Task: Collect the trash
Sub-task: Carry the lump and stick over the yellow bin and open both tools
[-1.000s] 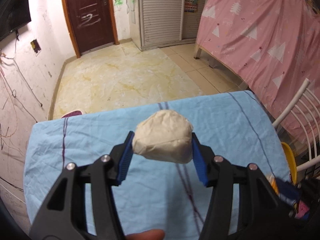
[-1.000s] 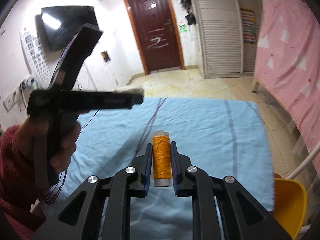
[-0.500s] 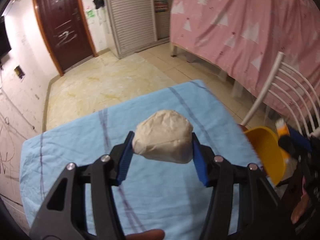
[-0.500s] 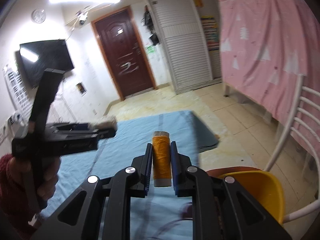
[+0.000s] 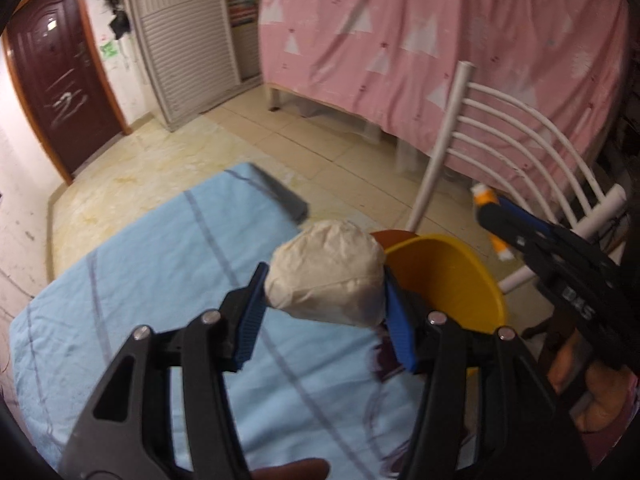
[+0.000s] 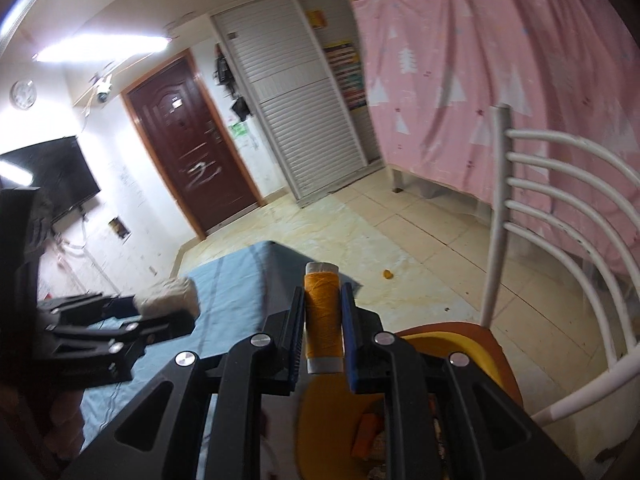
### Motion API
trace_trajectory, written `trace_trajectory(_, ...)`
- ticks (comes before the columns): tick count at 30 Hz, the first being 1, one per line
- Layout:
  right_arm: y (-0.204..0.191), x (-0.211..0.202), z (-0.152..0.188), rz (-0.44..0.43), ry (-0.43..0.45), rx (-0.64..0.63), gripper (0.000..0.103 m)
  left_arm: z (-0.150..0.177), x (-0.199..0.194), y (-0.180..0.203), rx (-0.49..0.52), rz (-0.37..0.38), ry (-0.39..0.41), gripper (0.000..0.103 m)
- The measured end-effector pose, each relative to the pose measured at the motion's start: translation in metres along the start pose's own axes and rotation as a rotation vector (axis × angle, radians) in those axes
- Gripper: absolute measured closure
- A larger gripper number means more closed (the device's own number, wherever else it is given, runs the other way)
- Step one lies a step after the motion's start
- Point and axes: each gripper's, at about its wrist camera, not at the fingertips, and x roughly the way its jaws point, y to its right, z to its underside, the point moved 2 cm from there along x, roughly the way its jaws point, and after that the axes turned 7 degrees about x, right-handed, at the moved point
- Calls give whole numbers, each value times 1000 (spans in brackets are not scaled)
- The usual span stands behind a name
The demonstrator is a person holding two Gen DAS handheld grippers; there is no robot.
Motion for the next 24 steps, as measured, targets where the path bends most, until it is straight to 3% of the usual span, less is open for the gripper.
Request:
trace_trajectory(7,25,6,1,34,-9,52,92,-2,19,44,36,98,-31,50)
trace_trajectory(13,34,12,5,71,-25,75,91,-2,36,58,38,170,-60,48)
trace_trajectory(15,35,11,5,72,-22,79,90,-1,38,57,32,169,-64,33)
trace_trajectory(18,34,10,7,77,-17,86,76,-1,39,54,28,173,-64,33)
trace_trajectory(20,33,9,7,79,-11,87,52,1,39,48,13,165,-69,33)
trace_trajectory(22,30,8,8,74,-2,88,42,4,38,42,-2,169,-70,33)
trace_trajectory(24,25,6,7,61,6,86,39,8,34,35,-12,166,-66,33)
